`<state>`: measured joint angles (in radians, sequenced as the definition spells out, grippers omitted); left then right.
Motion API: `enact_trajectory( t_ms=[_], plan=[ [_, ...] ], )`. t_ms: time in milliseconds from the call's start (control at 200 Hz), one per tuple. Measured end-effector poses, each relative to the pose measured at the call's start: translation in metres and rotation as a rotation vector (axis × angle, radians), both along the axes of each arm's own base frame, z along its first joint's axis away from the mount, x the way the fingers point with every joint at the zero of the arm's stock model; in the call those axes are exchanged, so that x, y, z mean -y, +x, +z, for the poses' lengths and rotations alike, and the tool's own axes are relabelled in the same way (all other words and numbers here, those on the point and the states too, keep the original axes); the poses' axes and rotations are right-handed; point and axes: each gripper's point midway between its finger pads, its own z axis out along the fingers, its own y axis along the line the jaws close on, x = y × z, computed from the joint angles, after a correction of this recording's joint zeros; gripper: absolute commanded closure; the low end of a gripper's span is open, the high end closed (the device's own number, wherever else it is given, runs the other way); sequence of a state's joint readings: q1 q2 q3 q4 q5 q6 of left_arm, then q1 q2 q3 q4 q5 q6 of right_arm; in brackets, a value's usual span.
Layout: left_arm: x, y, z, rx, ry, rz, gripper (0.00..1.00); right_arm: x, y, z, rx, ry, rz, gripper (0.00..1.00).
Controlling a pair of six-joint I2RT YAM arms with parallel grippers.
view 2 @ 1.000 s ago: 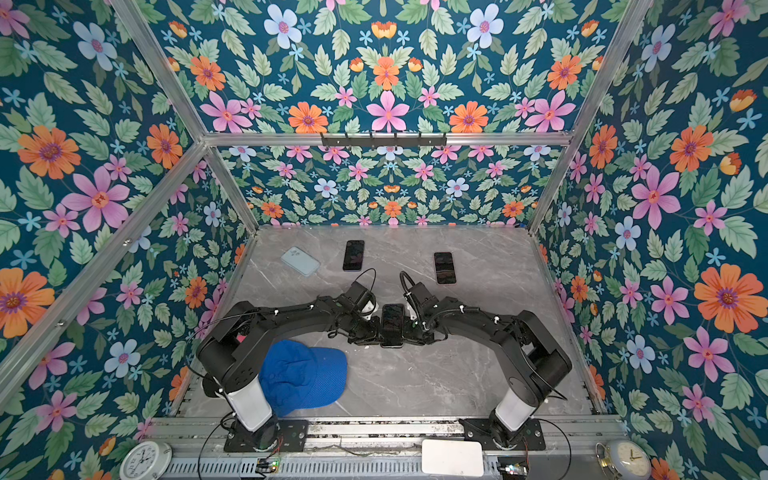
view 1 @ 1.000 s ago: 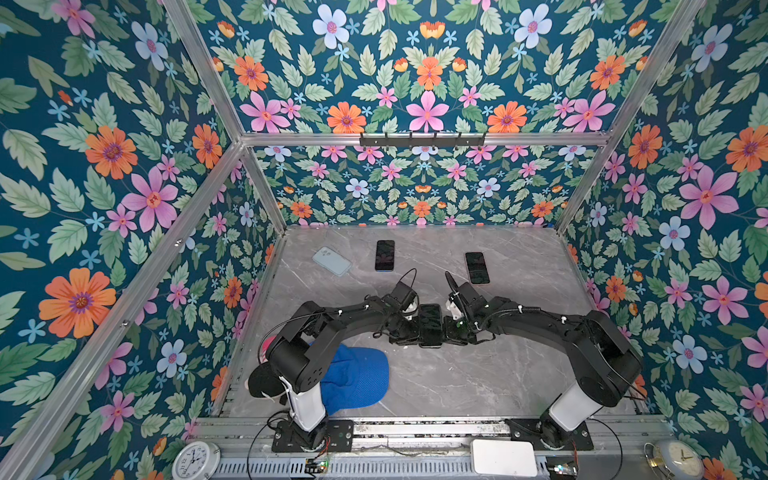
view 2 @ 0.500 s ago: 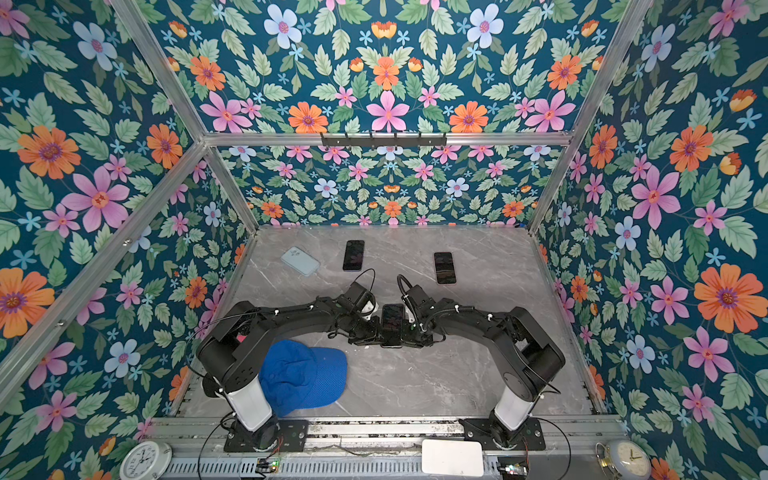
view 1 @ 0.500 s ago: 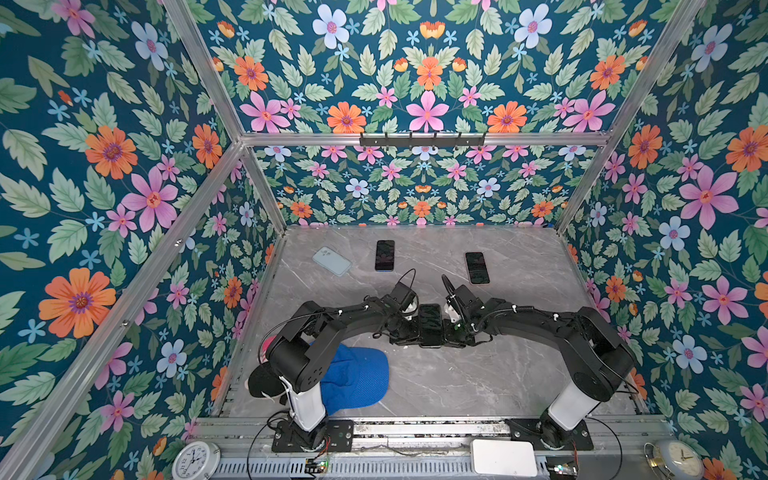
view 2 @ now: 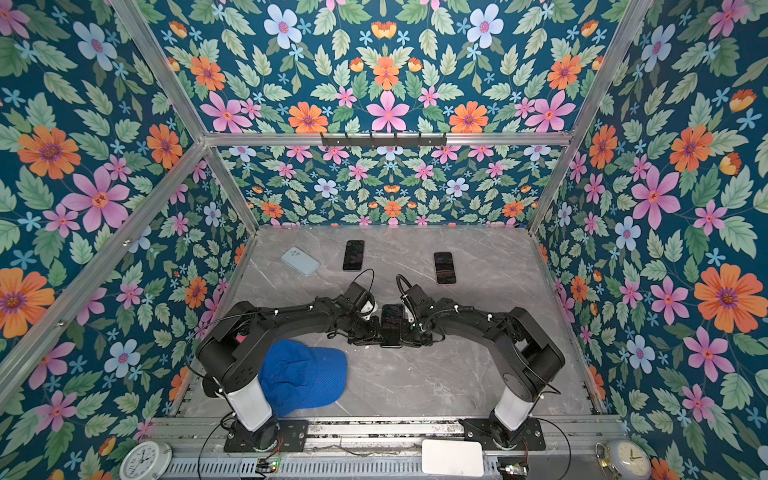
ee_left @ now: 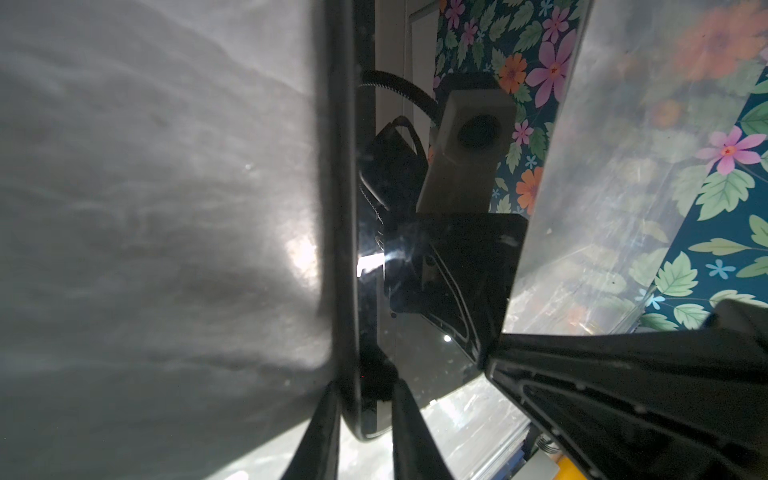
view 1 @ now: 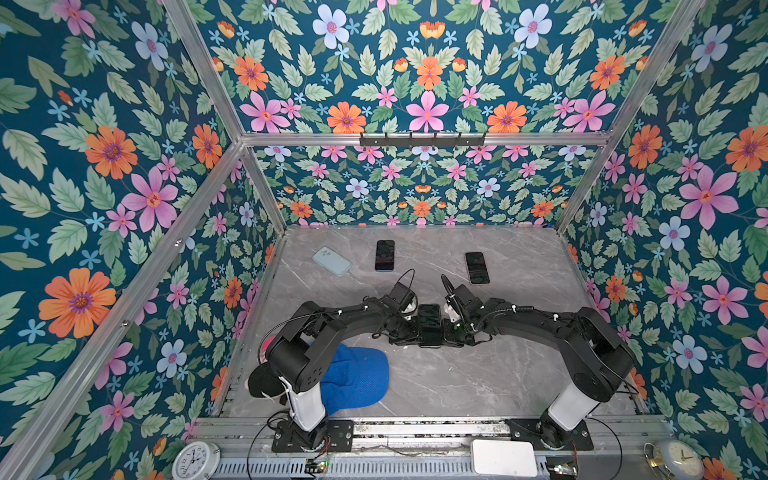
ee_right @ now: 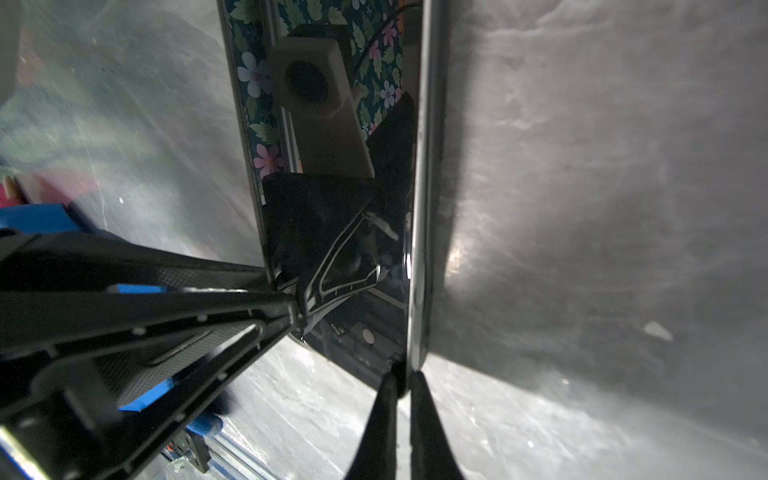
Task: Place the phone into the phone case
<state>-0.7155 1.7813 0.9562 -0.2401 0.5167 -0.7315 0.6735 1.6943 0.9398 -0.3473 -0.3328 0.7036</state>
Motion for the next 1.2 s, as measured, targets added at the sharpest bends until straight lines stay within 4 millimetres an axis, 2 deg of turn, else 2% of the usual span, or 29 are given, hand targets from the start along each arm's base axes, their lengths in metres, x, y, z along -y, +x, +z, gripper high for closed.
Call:
enact_trajectory(
  t_ms=[520, 935, 1200],
  plan=[
    [0.0019, -0.0023, 0.0019, 0.024, 0.001, -0.006, 0.71, -0.0025, -0.0007, -0.0046, -0.023, -0.013, -0.003, 0.95],
    [0.0031, -0.0032, 0.0016, 0.028, -0.024, 0.006, 0.72, -0.0034, -0.0009, -0.0059, -0.033, -0.014, -0.008, 0.95],
    [0.0040, -0.0035, 0.0025, 0.034, -0.041, 0.006, 0.67, -0.0036, -0.0013, -0.0063, -0.036, -0.017, -0.006, 0.95]
  ],
)
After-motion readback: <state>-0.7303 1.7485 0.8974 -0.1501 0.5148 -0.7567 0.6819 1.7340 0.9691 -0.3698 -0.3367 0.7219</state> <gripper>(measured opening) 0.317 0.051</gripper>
